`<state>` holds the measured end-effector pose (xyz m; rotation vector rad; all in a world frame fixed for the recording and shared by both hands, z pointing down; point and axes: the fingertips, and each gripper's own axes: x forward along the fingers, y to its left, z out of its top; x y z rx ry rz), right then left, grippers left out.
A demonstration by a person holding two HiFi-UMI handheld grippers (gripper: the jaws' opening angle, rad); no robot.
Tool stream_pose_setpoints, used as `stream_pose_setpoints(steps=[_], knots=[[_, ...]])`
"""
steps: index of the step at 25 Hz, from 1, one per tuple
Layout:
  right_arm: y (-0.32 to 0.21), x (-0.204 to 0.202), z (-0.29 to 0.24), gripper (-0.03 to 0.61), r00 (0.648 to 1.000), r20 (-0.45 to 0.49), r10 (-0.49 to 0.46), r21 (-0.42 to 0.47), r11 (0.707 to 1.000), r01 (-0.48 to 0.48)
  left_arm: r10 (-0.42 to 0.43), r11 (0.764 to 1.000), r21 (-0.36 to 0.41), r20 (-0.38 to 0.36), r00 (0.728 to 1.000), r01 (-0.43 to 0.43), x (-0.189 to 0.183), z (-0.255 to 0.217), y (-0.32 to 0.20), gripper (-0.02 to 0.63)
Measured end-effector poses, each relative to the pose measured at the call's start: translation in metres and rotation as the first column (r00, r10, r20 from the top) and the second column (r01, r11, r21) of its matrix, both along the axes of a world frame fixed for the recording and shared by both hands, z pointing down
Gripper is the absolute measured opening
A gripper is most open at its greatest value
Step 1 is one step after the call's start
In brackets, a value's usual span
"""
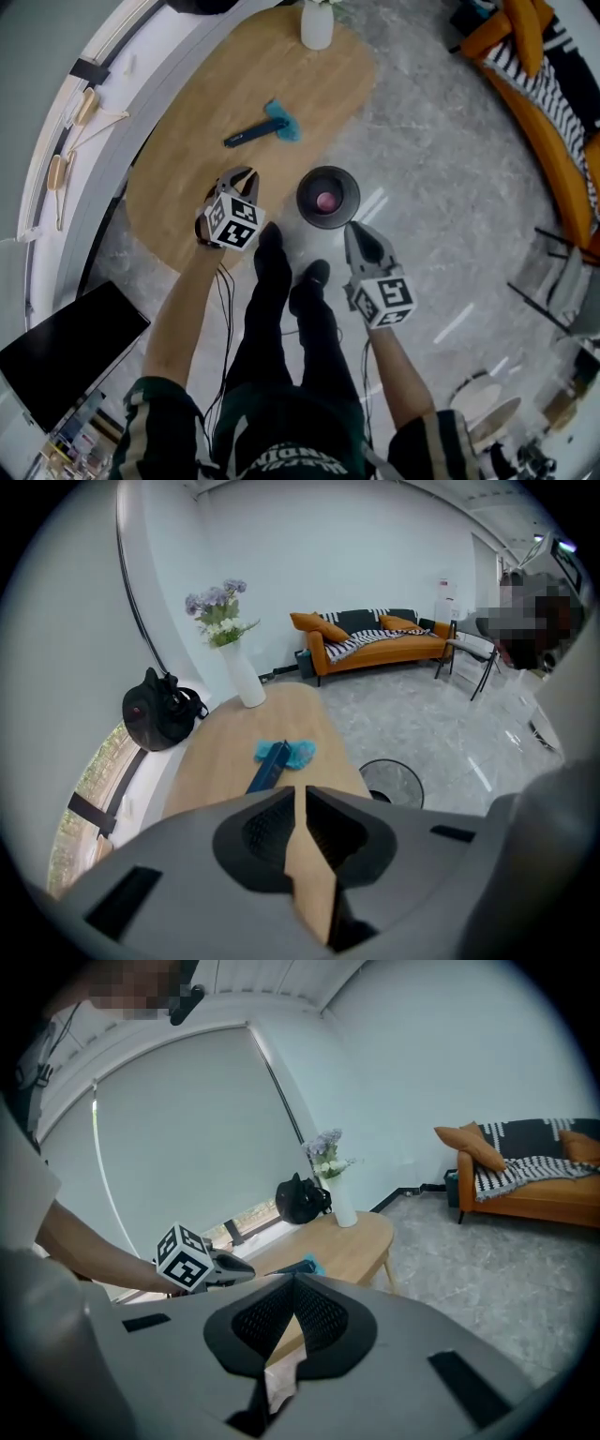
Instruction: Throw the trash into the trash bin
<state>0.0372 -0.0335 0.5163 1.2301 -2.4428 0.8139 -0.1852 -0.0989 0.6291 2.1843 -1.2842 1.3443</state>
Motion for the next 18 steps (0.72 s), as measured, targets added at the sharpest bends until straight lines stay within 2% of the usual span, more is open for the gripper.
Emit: stream_pose_setpoints(steps=[3,11,18], knots=[[-0.007,-0.021,0.004,0.002,1.0,-0.012,-0.026,-0.011,1.0,0.026,-0.006,1.0,-0.005,0.013,1.0,0.007,-0.025,0.006,-0.007,0.025],[-0.036,-0.065,0.015,0.002,0.999,-0.039,-0.032,-0.045,0.999,0.03,0.045,0.997,-0.069,0.051,0.998,-0.042,-0.076,0.042,-0.036,0.192],[-0.05,-0.079,0.034,0.002,0.998,-0.064,0.003,-0.087,0.996,-0.008,0.133,0.984,-0.133,0.089,0.987,-0.121,-0.1,0.08,-0.069,0.202]])
